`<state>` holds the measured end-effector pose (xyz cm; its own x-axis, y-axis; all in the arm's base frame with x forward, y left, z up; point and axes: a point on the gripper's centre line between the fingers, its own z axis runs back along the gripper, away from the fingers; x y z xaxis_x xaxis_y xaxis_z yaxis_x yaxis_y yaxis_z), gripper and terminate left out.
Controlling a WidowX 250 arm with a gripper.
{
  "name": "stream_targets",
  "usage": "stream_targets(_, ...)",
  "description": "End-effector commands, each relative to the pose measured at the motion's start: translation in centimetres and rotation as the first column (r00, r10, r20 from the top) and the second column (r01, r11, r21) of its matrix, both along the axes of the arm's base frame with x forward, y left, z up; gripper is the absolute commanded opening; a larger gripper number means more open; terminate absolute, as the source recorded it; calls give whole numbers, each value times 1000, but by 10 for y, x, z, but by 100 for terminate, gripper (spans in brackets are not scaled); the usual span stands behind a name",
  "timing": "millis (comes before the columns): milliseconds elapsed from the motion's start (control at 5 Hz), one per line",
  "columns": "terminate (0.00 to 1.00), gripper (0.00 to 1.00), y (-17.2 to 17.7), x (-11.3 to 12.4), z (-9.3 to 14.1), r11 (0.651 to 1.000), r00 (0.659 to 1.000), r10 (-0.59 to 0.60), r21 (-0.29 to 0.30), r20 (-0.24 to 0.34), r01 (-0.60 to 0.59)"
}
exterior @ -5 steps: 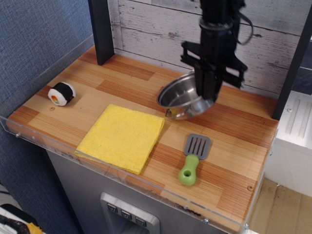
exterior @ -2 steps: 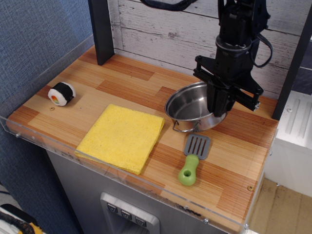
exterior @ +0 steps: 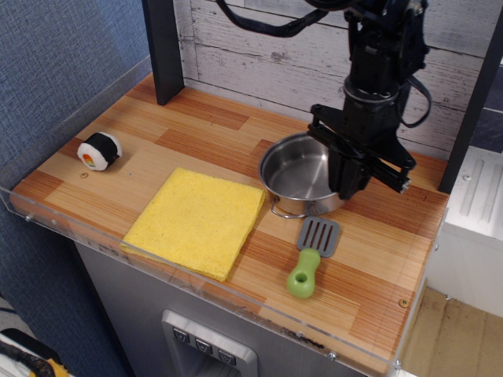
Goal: Place the silver bowl above the cloth's upper right corner.
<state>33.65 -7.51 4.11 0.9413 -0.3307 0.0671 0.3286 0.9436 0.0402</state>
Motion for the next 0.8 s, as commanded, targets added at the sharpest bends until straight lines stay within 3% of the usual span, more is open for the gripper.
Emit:
stream_targets(0, 0, 0, 16, 21, 2, 999, 998, 51, 4, 38, -51)
stream_targets(600, 0, 0, 2, 22, -2, 1000, 1000, 0, 17, 26, 0)
